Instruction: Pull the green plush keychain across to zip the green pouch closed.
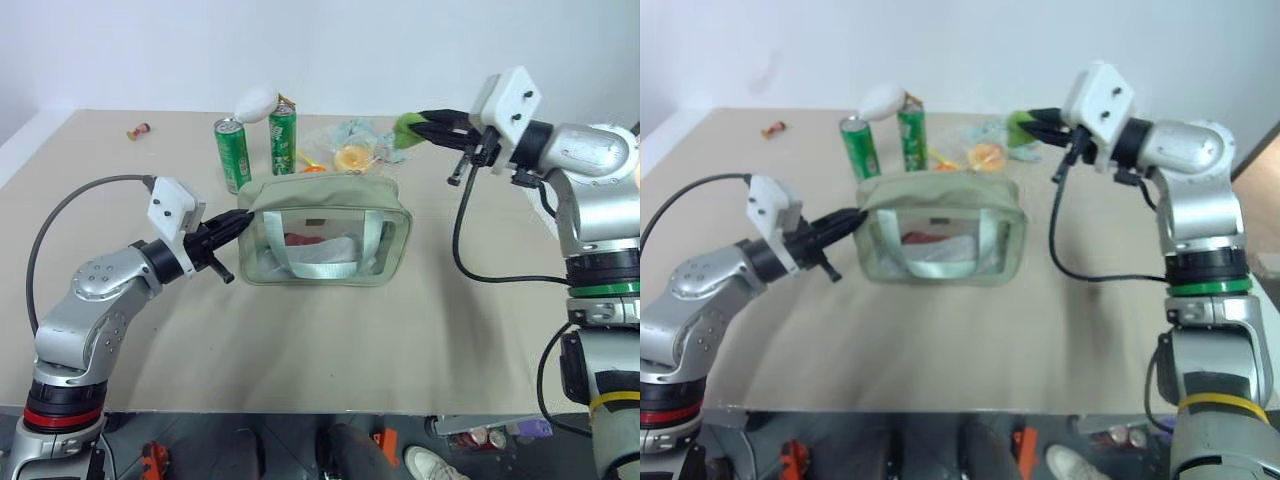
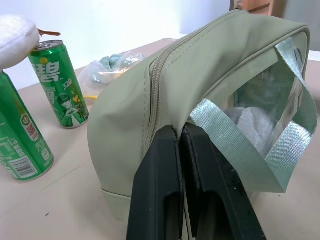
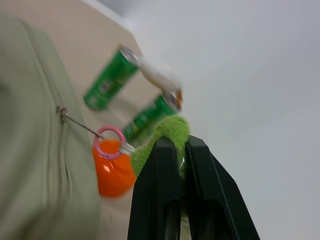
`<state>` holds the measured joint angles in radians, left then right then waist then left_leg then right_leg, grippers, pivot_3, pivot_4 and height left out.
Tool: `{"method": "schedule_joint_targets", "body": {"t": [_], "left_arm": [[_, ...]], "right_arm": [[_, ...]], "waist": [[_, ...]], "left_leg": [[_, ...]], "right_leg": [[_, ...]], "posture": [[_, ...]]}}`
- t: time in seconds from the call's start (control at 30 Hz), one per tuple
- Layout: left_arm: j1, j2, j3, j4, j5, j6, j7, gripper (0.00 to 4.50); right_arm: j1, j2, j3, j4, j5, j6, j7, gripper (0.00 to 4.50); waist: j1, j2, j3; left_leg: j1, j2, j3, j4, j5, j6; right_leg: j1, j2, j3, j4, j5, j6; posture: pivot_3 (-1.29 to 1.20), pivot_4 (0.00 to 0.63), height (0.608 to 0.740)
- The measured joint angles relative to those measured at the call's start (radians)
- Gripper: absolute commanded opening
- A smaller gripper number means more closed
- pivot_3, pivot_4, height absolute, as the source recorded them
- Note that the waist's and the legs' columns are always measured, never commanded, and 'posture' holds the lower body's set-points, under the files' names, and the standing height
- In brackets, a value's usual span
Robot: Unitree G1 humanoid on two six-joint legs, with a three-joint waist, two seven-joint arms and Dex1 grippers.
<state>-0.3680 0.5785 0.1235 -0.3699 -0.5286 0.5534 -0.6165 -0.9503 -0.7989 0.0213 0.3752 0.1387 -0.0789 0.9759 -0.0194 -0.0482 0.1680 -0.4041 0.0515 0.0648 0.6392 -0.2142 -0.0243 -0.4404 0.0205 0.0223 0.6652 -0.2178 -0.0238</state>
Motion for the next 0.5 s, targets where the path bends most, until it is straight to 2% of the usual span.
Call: {"method": "schedule_joint_targets", "body": {"t": [0.27, 0.5], "left_arm": [[-0.005, 0.000, -0.007, 0.001, -0.001, 0.001, -0.008, 0.00], [-0.016, 0.001, -0.018, 0.000, -0.002, 0.012, -0.025, 0.00]], "right_arm": [[0.186, -0.089, -0.034, 0.086, -0.077, -0.052, -0.094, 0.04], [0.314, -0.137, -0.032, 0.025, -0.132, -0.107, -0.118, 0.04]], "waist": [[0.000, 0.001, 0.001], [-0.001, 0.001, 0.001]], "left_leg": [[0.001, -0.002, 0.000, 0.000, 0.001, 0.001], [0.002, -0.002, 0.000, 0.000, 0.001, 0.001]], "right_leg": [[0.000, -0.001, 0.001, 0.000, 0.000, 0.002], [0.001, -0.001, 0.001, 0.000, 0.000, 0.002]], "posture": [[0.00, 0.150, 0.740], [0.00, 0.150, 0.740]]}}
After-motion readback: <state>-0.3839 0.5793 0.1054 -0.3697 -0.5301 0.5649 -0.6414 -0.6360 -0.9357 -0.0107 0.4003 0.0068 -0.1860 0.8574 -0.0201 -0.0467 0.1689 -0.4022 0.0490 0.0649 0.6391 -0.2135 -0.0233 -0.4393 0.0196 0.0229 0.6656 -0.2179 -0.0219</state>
